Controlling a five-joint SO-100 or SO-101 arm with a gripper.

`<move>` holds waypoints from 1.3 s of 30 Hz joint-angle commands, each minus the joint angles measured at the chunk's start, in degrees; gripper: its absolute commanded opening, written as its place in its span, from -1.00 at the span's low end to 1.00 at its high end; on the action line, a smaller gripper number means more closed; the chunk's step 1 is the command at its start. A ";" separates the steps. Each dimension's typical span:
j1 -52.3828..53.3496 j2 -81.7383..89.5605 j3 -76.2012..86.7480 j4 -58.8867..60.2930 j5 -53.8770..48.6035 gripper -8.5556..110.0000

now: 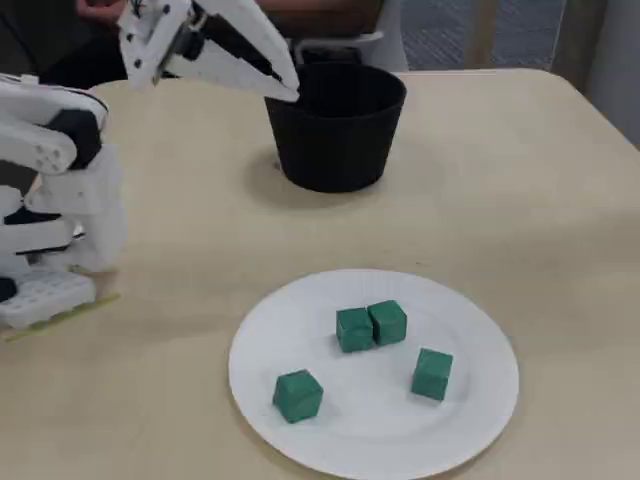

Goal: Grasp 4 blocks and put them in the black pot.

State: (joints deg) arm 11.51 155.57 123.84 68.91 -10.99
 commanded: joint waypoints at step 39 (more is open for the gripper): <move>15.64 -92.20 -65.57 13.18 -2.72 -0.50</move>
State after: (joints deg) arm 26.98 63.19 61.00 81.39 -13.27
